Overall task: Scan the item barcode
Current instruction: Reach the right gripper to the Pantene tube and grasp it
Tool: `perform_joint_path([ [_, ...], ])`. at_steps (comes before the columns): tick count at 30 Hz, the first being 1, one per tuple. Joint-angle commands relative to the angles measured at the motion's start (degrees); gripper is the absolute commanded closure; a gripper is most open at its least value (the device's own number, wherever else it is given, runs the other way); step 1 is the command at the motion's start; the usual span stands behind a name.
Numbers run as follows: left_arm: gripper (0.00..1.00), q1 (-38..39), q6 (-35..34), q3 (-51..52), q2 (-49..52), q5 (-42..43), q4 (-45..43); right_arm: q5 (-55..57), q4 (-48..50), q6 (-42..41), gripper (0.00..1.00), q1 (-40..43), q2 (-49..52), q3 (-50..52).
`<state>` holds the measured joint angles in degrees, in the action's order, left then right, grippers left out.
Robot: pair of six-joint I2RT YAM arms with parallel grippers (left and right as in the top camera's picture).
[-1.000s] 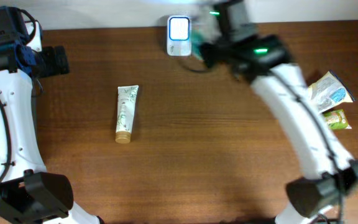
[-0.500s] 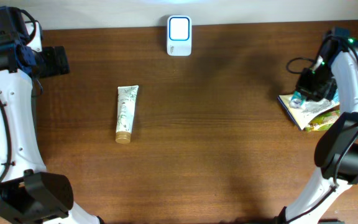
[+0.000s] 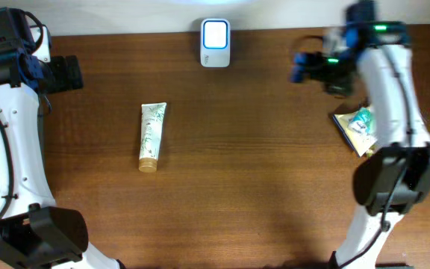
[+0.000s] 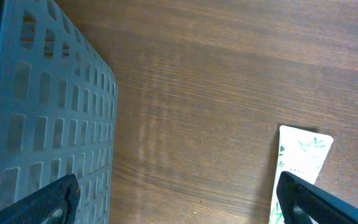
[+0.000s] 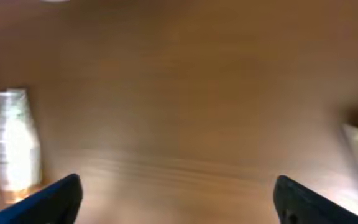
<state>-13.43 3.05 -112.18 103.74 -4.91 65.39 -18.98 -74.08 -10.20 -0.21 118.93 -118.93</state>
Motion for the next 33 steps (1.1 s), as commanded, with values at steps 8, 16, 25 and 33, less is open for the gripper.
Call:
perform_joint_path([
  [8,0.01,-0.24,0.7,0.07,0.09,0.17,-0.11,-8.35,20.44,-9.51,0.0,-31.17,7.32,1.4],
  [16,0.01,-0.24,0.7,0.07,0.09,0.15,-0.11,6.54,31.43,-15.85,0.16,-43.89,15.89,1.4],
  [25,0.01,-0.24,0.7,0.07,0.09,0.17,-0.11,13.62,32.54,-16.72,0.36,-47.28,21.51,1.42],
  [33,0.01,-0.24,0.7,0.07,0.09,0.17,-0.11,11.78,25.11,-16.41,0.59,-43.5,21.9,1.4],
])
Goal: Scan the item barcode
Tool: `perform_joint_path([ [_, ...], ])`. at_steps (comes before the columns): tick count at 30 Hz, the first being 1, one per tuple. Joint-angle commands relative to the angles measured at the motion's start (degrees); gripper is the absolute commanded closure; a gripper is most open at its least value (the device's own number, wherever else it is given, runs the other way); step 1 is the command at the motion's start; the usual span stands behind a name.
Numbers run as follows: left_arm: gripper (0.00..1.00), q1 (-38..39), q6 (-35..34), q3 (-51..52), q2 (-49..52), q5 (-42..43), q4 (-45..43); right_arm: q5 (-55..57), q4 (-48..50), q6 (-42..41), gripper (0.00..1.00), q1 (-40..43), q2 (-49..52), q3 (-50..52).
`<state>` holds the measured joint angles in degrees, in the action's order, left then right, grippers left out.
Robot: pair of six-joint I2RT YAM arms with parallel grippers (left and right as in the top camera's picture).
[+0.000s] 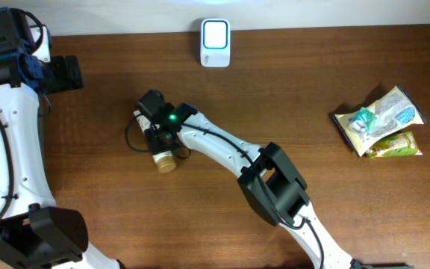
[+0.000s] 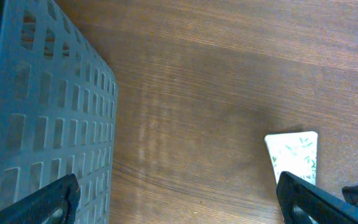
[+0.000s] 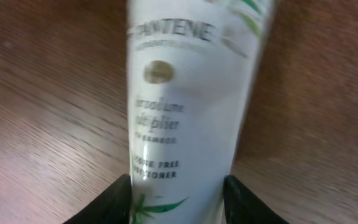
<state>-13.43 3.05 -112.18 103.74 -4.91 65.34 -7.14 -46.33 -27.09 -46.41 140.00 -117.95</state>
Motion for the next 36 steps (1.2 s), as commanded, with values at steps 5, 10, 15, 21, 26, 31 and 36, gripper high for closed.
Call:
perform_joint_path([
  [5,0.01,-0.24,0.7,0.07,0.09,0.17,-0.07,-5.31,-3.72,11.78,0.57,5.2,0.83,0.42],
  [10,0.01,-0.24,0.7,0.07,0.09,0.15,-0.07,-8.15,-7.48,14.84,0.88,5.68,0.28,-0.68],
  [15,0.01,-0.24,0.7,0.07,0.09,0.15,-0.07,-15.3,-18.86,18.6,0.96,9.49,-2.23,-5.25],
  [21,0.01,-0.28,0.7,0.07,0.09,0.17,-0.07,-35.63,-23.63,24.72,0.96,13.07,-2.64,-3.72],
  [26,0.01,-0.31,0.7,0.07,0.07,0.17,-0.07,-32.54,-17.05,19.65,0.89,13.46,-2.64,4.57],
  [31,0.01,-0.24,0.7,0.07,0.07,0.17,-0.07,-19.93,-19.26,19.1,0.62,17.16,-2.71,5.86],
  [36,0.01,-0.24,0.7,0.07,0.09,0.15,-0.07,-23.3,-20.7,23.15,0.65,23.21,-2.8,4.9],
])
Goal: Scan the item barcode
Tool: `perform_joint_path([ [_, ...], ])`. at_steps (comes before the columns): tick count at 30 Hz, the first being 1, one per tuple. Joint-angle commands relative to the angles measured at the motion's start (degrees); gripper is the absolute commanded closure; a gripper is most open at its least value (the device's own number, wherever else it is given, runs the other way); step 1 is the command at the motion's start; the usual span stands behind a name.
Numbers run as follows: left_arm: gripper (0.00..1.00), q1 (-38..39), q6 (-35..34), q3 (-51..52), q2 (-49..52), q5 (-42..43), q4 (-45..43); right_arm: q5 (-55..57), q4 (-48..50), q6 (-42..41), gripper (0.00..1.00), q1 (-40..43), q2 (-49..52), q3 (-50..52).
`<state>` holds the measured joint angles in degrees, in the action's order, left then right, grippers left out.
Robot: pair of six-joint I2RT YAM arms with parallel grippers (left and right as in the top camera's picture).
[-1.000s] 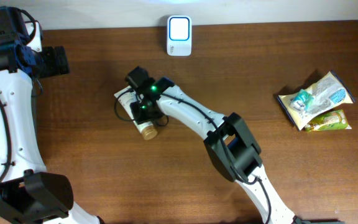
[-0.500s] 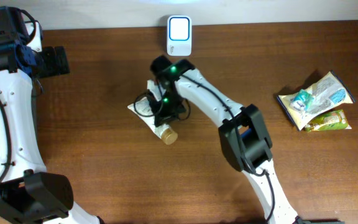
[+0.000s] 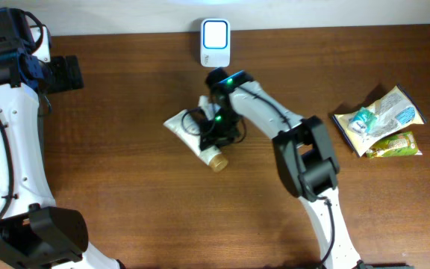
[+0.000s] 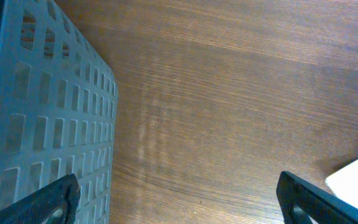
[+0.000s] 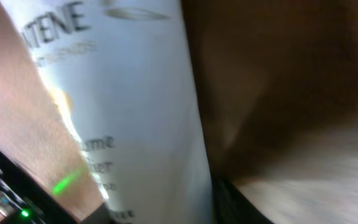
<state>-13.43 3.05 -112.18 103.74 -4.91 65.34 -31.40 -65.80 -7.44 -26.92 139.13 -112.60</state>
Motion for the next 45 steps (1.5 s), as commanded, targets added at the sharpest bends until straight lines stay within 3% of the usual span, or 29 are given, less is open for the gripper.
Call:
perform_joint_path([
  [1,0.01,-0.24,0.7,0.07,0.09,0.15,-0.07,0.17,-2.47,6.08,0.64,4.17,-1.97,-1.49],
  [5,0.01,-0.24,0.7,0.07,0.07,0.17,-0.07,9.38,-8.52,10.27,0.57,3.69,-3.43,-9.99],
  [9,0.01,-0.24,0.7,0.07,0.09,0.15,-0.07,20.52,-10.84,9.94,0.39,-0.42,-3.45,-18.12],
  [17,0.01,-0.24,0.7,0.07,0.09,0.15,-0.07,56.24,2.91,-0.15,0.3,-12.61,0.22,-18.45],
  [22,0.01,-0.24,0.7,0.07,0.09,0.17,-0.07,59.34,9.51,2.78,0.3,-13.62,4.87,-18.45],
  [32,0.01,-0.24,0.7,0.07,0.09,0.15,-0.07,61.2,5.86,4.22,0.37,-14.8,10.19,-17.79],
  [34,0.01,-0.24,0.7,0.07,0.09,0.17,-0.07,62.34,5.86,4.22,0.41,-14.64,10.51,-16.02],
  [36,0.01,-0.24,0.7,0.07,0.09,0.17,-0.07,62.34,6.05,4.22,0.52,-14.64,10.51,-14.01],
  [39,0.01,-0.24,0.7,0.07,0.09,0.15,-0.07,63.19,6.32,4.17,0.82,-14.71,10.51,-13.29],
  [41,0.01,-0.24,0.7,0.07,0.09,0.15,-0.07,63.19,6.47,4.17,0.96,-14.71,10.51,-13.29],
  [45,0.01,-0.24,0.7,0.07,0.09,0.17,-0.07,63.21,6.32,4.17,0.96,-14.8,10.49,-13.35],
])
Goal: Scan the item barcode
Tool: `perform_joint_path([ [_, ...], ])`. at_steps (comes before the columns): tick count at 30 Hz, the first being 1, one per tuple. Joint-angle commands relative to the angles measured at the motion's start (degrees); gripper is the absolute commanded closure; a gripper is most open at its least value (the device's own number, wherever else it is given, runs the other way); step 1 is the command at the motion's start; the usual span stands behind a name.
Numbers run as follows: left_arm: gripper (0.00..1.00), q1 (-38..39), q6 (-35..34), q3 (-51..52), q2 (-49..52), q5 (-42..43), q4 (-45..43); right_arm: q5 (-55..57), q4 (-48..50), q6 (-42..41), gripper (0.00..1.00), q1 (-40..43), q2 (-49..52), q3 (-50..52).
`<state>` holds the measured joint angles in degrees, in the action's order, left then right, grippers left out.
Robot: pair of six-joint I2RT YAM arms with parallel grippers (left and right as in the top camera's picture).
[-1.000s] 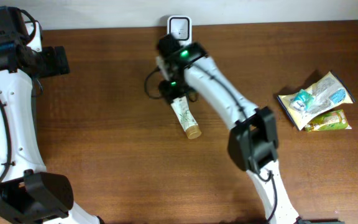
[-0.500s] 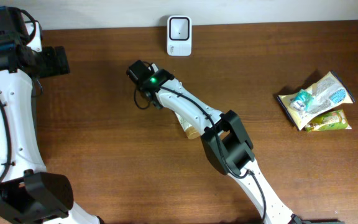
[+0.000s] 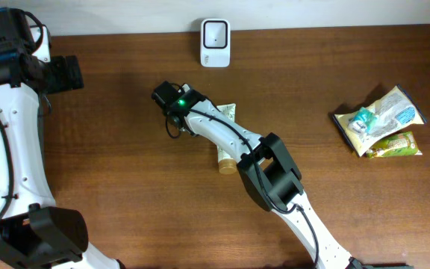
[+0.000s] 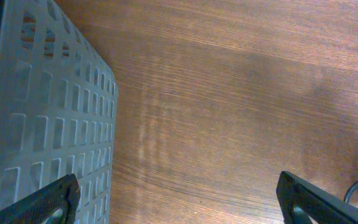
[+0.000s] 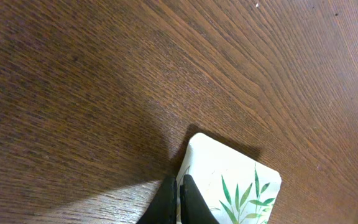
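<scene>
The white tube with green leaves point(image 3: 227, 155) lies on the wooden table at the centre, tan cap toward the front, partly under my right arm. In the right wrist view its flat end point(image 5: 232, 183) fills the lower middle. My right gripper point(image 5: 180, 200) is shut, its tips resting at the left edge of that flat end. The white scanner point(image 3: 215, 33) stands at the back edge, its window dim. My left gripper point(image 4: 179, 208) hangs open at the far left, with only bare wood between its fingers.
Two snack packets point(image 3: 379, 123) lie at the right. A grey perforated basket wall point(image 4: 42, 112) stands close to my left gripper. My right arm's elbow point(image 3: 275, 175) reaches across the middle of the table point(image 3: 110, 187).
The tube was held slanted just in front of the scanner; now it lies flat at the centre. My right gripper is shut at the tube's flat end. The scanner's window went from bright to dim.
The tube lay left of centre while my right gripper was open, far right at the back. Then the gripper was around the tube there. Then it held the tube slanted below the scanner. Now the tube lies further right than at first. The left arm stayed put.
</scene>
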<state>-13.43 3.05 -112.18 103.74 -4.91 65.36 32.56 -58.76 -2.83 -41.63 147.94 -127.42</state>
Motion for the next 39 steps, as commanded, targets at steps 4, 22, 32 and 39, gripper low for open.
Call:
perform_joint_path([
  [4,0.01,-0.24,0.7,0.07,0.09,0.17,-0.09,-1.05,-5.53,-1.07,0.85,0.02,1.53,-2.54],
  [22,0.01,-0.24,0.7,0.07,0.09,0.17,-0.09,-68.17,-26.38,4.17,0.33,29.75,1.05,-17.38],
  [32,0.01,-0.24,0.7,0.07,0.09,0.15,-0.09,-72.43,-18.47,4.0,0.33,28.83,1.16,0.11],
  [39,0.01,-0.24,0.7,0.07,0.09,0.17,-0.09,-72.63,-10.93,-2.43,0.37,27.36,1.27,8.04],
])
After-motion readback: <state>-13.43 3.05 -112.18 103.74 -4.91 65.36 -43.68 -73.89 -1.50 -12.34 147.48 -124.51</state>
